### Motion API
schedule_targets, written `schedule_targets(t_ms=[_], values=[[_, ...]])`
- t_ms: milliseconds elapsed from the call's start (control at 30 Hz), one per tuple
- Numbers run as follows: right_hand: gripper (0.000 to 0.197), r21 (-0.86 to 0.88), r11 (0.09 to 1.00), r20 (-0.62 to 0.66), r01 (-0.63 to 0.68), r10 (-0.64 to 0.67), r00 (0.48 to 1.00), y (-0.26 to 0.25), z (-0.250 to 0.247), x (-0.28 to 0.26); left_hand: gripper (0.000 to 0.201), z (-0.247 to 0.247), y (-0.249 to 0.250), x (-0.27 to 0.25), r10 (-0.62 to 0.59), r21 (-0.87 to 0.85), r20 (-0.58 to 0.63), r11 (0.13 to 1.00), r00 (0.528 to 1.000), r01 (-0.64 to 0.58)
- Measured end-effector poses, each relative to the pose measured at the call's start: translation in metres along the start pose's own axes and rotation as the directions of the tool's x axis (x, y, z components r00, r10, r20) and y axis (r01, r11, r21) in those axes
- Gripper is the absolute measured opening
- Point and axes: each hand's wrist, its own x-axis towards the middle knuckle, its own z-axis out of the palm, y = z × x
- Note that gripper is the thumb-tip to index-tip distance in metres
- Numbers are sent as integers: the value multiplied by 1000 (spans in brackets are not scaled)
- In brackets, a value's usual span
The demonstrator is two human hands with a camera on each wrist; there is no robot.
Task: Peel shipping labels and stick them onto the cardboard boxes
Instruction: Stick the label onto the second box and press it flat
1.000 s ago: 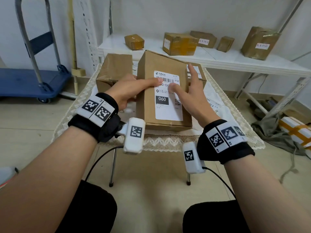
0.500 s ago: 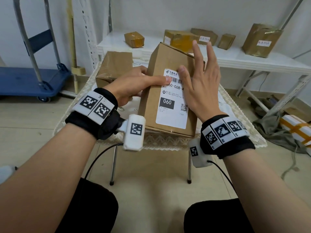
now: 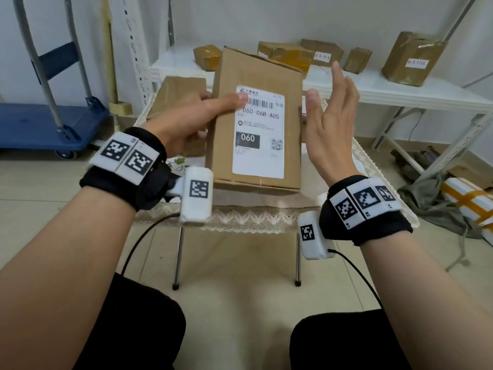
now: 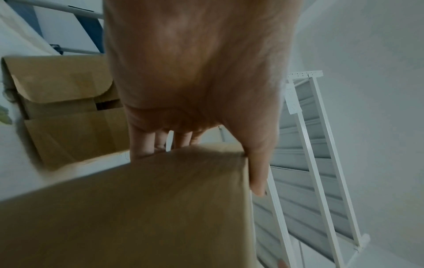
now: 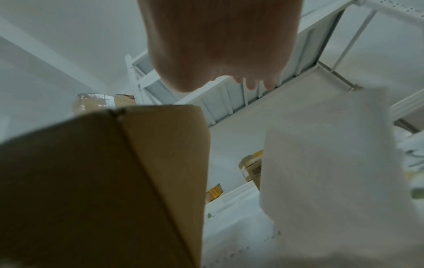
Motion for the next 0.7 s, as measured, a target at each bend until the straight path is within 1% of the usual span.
schedule_targets(t_ms=[100,200,233,333,400,467,600,700], values=[[61,-51,993,15,104,-104,995,-15,0,-12,70,6,-1,-3,36,-2,10,999,999,-36],[62,-138,968,12,211,-211,977,-30,5,-23,76,23,0,-7,111,-5,7,994,994,-111],[63,-162,961,-3,226,-230,973,-32,6,-25,74,28,1,-9,137,-14,0,990,991,-137],[63,-209,953,-77,218,-238,968,-30,8,-23,58,39,5,-13,179,-23,-14,983,984,-180],[62,-211,957,-133,198,-228,964,-27,7,-21,53,42,6,-14,193,-28,-6,981,981,-193],[61,-196,963,-175,186,-221,959,-25,6,-19,52,43,8,-16,199,-23,5,980,980,-199],[62,-169,973,-212,157,-191,958,-22,5,-14,49,45,10,-16,222,-7,35,975,974,-222],[62,-155,977,-233,143,-177,956,-18,5,-10,53,45,11,-14,240,-8,43,971,970,-240]])
